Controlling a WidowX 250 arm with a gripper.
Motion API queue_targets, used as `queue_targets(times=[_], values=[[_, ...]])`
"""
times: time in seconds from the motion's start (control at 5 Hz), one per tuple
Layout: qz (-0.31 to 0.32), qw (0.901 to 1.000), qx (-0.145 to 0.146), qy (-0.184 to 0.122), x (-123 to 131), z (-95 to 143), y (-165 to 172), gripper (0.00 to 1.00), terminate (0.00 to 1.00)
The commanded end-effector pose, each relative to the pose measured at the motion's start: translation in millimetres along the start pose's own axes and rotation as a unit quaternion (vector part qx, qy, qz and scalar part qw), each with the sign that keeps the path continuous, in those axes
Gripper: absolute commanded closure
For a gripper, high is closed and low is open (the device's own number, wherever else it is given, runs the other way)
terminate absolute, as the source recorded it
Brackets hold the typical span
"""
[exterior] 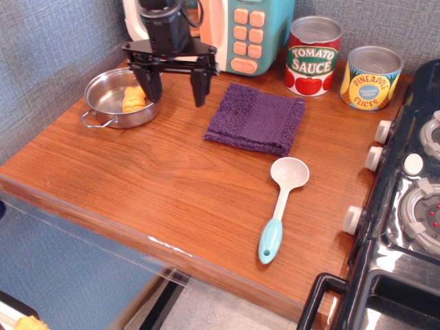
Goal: Place the croissant in the pot
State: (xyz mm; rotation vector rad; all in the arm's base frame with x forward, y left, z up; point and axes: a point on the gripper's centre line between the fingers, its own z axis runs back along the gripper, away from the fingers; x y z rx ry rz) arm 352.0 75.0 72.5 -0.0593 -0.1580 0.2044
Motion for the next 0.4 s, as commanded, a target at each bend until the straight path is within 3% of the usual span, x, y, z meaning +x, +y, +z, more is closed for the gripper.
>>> queue_targets(times=[0.0, 0.2], values=[[-0.060, 0.9975, 0.025, -0.026, -4.2, 27.4, -2.0, 0.00, 0.00], [-0.060, 0.9975, 0.025, -0.026, -4.2, 27.4, -2.0, 0.00, 1.00]])
